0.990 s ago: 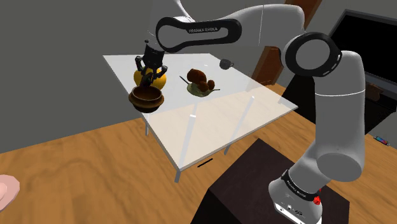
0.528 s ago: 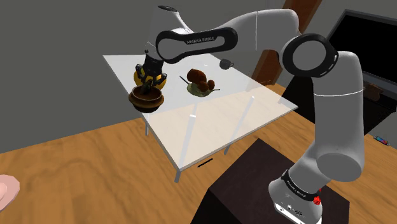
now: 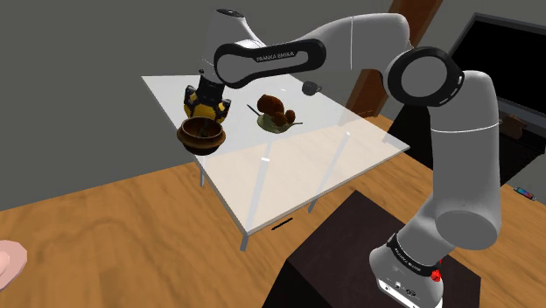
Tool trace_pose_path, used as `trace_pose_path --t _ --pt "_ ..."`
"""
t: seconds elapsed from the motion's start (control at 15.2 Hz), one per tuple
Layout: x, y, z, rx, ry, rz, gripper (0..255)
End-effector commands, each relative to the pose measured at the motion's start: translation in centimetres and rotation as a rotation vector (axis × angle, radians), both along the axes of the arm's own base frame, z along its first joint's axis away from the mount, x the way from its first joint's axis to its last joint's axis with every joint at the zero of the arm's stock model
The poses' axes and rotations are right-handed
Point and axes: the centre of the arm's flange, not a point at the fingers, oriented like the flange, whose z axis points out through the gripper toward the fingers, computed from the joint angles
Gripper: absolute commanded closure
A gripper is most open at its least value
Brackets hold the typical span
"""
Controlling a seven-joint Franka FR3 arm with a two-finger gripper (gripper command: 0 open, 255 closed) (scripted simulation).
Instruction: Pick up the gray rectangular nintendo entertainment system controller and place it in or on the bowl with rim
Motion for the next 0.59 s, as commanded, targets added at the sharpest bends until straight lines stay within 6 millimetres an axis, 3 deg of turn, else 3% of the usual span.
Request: trace_pose_path --t 0.0,0.2,0.46,0.53 --pt "0.0 0.0 0.0 0.0 0.0 0.0 0" --pt "0.0 0.0 0.0 0.0 0.0 0.0 0" --pt "-1.0 -0.3 4.9 0.0 0.0 0.0 0" --pt "-1.0 -0.3 4.9 0.0 0.0 0.0 0"
